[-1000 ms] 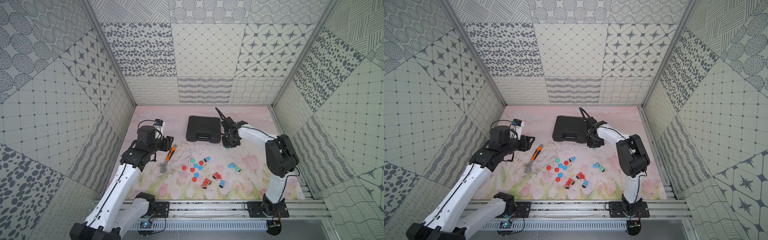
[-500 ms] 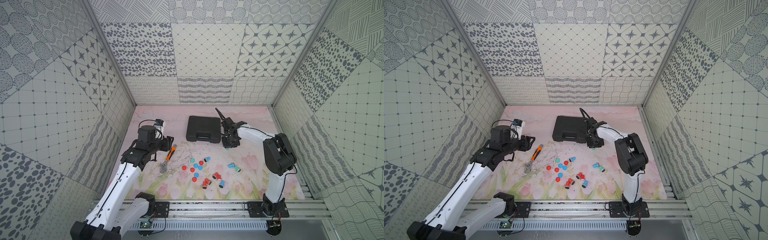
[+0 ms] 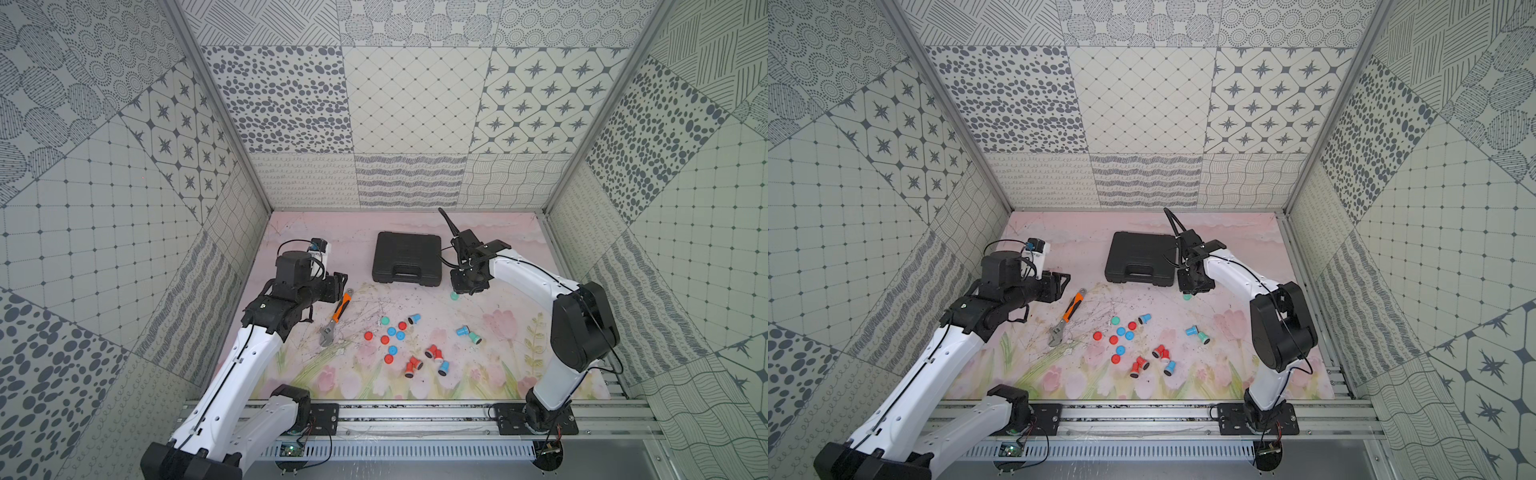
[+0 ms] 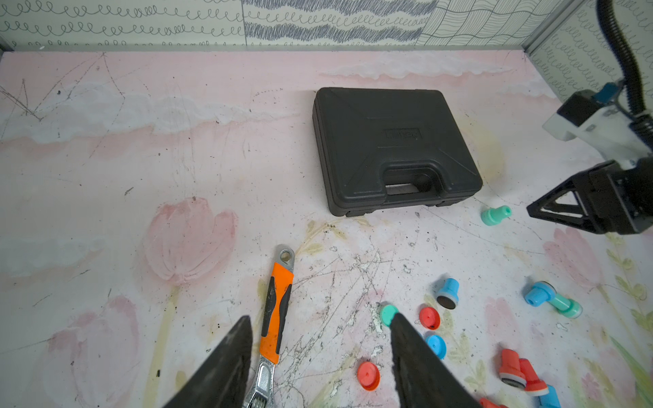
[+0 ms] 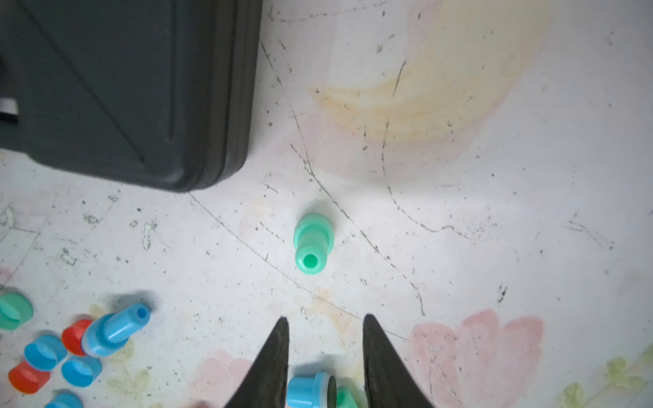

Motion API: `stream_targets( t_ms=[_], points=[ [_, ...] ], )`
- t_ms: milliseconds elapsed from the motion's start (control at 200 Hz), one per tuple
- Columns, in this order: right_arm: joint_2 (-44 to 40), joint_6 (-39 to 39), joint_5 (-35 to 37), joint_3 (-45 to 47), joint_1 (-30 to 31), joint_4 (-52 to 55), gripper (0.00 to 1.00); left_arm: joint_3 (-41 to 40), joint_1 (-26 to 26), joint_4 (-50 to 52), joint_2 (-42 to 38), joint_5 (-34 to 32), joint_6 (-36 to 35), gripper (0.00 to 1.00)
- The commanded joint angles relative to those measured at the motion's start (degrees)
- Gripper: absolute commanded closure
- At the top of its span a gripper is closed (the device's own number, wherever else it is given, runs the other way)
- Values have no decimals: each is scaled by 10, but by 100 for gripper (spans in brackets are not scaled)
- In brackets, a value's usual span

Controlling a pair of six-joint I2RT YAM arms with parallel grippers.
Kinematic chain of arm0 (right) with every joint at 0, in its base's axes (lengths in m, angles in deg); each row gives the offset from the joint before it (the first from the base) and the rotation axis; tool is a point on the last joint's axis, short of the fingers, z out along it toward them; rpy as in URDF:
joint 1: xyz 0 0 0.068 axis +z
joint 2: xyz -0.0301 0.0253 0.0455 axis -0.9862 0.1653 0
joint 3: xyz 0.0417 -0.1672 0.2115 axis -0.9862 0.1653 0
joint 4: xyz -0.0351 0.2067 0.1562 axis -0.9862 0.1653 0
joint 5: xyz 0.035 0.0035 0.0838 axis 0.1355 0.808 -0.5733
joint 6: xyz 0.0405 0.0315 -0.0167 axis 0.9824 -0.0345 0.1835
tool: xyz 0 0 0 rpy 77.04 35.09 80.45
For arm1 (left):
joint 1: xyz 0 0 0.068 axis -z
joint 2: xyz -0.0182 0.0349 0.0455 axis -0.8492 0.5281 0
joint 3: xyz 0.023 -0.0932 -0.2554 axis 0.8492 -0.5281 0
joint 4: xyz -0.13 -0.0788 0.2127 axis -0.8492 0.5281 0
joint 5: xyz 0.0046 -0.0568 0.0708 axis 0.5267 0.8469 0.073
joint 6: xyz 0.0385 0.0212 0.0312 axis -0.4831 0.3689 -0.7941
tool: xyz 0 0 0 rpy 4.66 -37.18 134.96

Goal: Close the stamp cap
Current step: Pick up the stamp from the center of the board.

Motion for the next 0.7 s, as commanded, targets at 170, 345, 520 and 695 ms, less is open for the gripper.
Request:
stream_targets(
  t_ms=[170, 345, 520, 695],
  points=[
    [-85, 8, 8, 94, 57, 75, 64, 2, -2, 9, -1, 4, -10, 37],
    [-91, 16, 20, 122, 80, 104, 63, 2, -2, 9, -3, 4, -10, 37],
    [-57, 23, 35, 125, 92, 105, 61, 2, -2, 10, -4, 4, -10, 37],
    [-38, 26, 33, 142, 97, 92, 61, 0, -2, 11, -5, 0, -10, 37]
  ],
)
